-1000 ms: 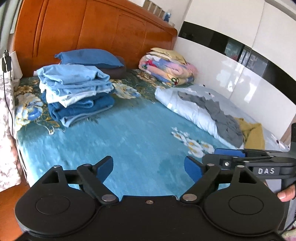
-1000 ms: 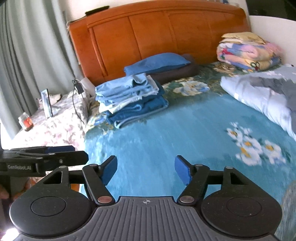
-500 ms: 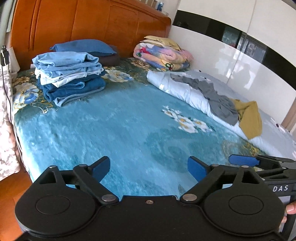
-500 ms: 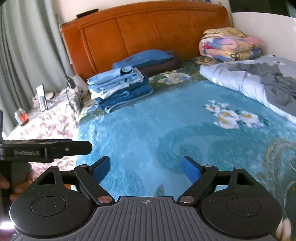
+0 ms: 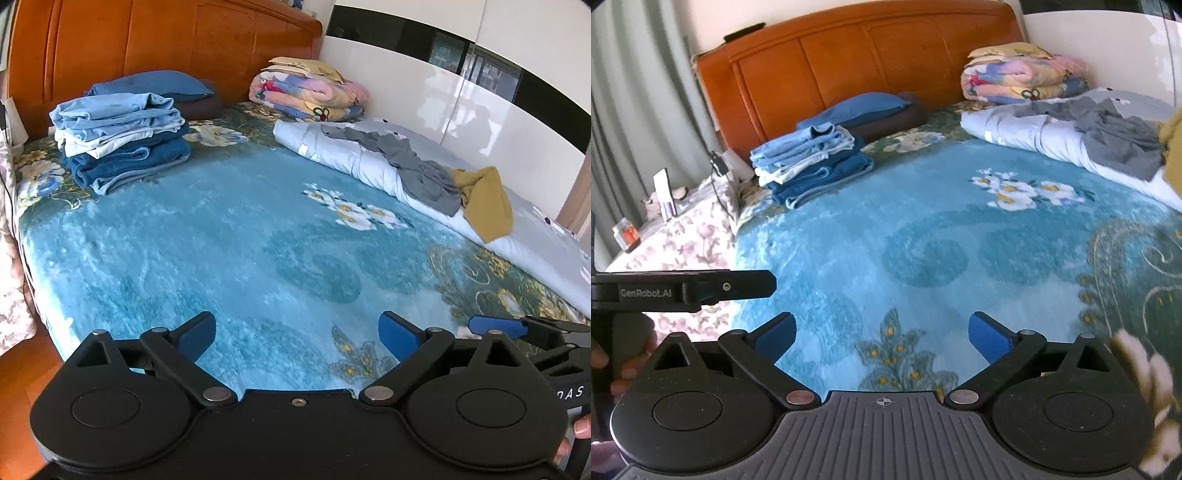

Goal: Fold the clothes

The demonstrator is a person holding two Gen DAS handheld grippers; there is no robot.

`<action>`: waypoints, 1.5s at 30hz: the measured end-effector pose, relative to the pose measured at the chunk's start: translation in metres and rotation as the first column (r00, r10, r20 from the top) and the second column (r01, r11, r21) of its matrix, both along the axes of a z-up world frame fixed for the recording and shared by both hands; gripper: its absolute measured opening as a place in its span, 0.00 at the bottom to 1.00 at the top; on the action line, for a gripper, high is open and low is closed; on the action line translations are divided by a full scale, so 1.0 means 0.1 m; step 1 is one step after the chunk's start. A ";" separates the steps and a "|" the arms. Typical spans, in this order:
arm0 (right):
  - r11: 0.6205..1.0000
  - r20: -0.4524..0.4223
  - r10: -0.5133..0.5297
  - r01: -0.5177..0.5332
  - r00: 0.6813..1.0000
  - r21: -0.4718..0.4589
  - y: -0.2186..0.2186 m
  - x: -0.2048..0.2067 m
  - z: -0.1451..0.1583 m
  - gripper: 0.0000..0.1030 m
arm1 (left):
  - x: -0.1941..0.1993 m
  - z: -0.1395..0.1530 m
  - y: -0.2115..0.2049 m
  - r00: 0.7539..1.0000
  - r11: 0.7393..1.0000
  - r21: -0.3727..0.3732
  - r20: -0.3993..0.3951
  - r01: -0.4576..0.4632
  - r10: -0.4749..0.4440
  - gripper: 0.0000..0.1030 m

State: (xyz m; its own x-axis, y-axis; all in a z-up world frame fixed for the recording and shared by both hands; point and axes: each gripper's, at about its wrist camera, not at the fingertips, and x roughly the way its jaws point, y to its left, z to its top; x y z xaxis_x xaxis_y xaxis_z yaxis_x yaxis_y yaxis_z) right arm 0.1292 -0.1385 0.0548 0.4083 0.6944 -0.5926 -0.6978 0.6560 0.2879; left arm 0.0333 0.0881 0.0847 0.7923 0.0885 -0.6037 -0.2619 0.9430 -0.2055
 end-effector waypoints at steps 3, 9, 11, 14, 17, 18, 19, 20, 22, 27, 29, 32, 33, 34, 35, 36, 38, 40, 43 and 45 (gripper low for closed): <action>1.000 -0.009 -0.013 0.013 1.000 -0.007 -0.07 -0.04 -0.05 0.98 | -0.02 -0.02 -0.07 1.000 1.000 0.007 -0.003 0.005 -0.005 0.93; 0.999 -0.023 -0.043 0.043 0.999 -0.005 -0.20 -0.13 -0.14 0.99 | -0.07 -0.08 -0.19 1.000 0.999 0.030 -0.018 0.017 -0.016 0.94; 0.998 -0.026 -0.055 0.055 0.998 -0.005 -0.24 -0.15 -0.17 0.99 | -0.08 -0.10 -0.22 1.000 0.999 0.032 -0.020 0.019 -0.018 0.95; 0.997 -0.045 -0.071 0.072 0.996 0.009 -0.30 -0.17 -0.20 0.99 | -0.12 -0.12 -0.25 1.000 0.999 0.033 -0.022 0.021 -0.020 0.96; 0.996 -0.066 -0.087 0.088 0.994 0.021 -0.36 -0.19 -0.24 0.99 | -0.16 -0.14 -0.29 1.000 0.999 0.044 -0.012 0.016 -0.015 0.96; 0.996 -0.066 -0.089 0.090 0.994 0.017 -0.37 -0.20 -0.26 1.00 | -0.17 -0.14 -0.29 1.000 0.999 0.048 -0.008 0.014 -0.014 0.96; 0.996 -0.061 -0.085 0.086 0.995 0.009 -0.38 -0.21 -0.27 1.00 | -0.18 -0.14 -0.29 1.000 0.999 0.053 -0.004 0.014 -0.013 0.96; 0.997 -0.055 -0.081 0.082 0.995 0.002 -0.38 -0.23 -0.29 1.00 | -0.19 -0.14 -0.30 1.000 0.998 0.058 -0.001 0.014 -0.014 0.96; 0.997 -0.044 -0.077 0.077 0.996 -0.005 -0.39 -0.27 -0.30 1.00 | -0.21 -0.14 -0.31 1.000 0.997 0.072 0.010 0.013 -0.014 0.97; 0.995 -0.054 -0.092 0.093 0.994 0.020 -0.46 -0.32 -0.33 1.00 | -0.25 -0.16 -0.34 1.000 0.994 0.109 0.017 0.002 -0.004 0.98; 0.994 -0.058 -0.102 0.104 0.993 0.032 -0.49 -0.33 -0.34 1.00 | -0.27 -0.16 -0.37 1.000 0.992 0.123 0.028 0.009 -0.013 0.98; 0.991 -0.058 -0.117 0.121 0.991 0.059 -0.55 -0.37 -0.35 1.00 | -0.29 -0.19 -0.41 0.999 0.991 0.129 0.039 0.027 -0.033 0.98; 0.989 -0.058 -0.127 0.131 0.990 0.065 -0.57 -0.38 -0.35 1.00 | -0.30 -0.20 -0.43 0.999 0.991 0.133 0.042 0.029 -0.035 0.98; 0.988 -0.060 -0.139 0.142 0.989 0.065 -0.58 -0.38 -0.35 1.00 | -0.31 -0.21 -0.44 0.998 0.990 0.138 0.045 0.032 -0.039 0.98; 0.986 -0.064 -0.148 0.152 0.987 0.068 -0.59 -0.38 -0.35 1.00 | -0.32 -0.21 -0.46 0.998 0.989 0.142 0.049 0.035 -0.043 0.98; 0.984 -0.072 -0.158 0.163 0.985 0.067 -0.61 -0.37 -0.35 1.00 | -0.33 -0.21 -0.47 0.997 0.989 0.145 0.054 0.040 -0.048 0.98; 0.979 -0.091 -0.189 0.195 0.978 0.057 -0.62 -0.35 -0.36 1.00 | -0.34 -0.21 -0.50 0.996 0.987 0.151 0.067 0.048 -0.059 0.98; 0.968 -0.096 -0.237 0.243 0.967 0.056 -0.66 -0.33 -0.37 1.00 | -0.36 -0.21 -0.52 0.995 0.986 0.160 0.079 0.047 -0.061 0.98; 0.965 -0.071 -0.256 0.260 0.964 0.045 -0.68 -0.34 -0.36 1.00 | -0.39 -0.20 -0.52 0.993 0.987 0.153 0.104 0.042 -0.058 0.98; 0.967 -0.058 -0.252 0.254 0.966 0.021 -0.67 -0.35 -0.35 1.00 | -0.40 -0.20 -0.52 0.992 0.988 0.150 0.118 0.024 -0.042 0.98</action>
State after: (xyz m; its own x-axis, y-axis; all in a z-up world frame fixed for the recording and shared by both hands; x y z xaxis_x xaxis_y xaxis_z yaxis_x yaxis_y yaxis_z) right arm 0.0945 -0.2053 0.0197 0.5409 0.5892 -0.6003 -0.4928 0.8003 0.3415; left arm -0.0069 0.0361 0.0652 0.8624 0.1423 -0.4858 -0.2117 0.9731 -0.0909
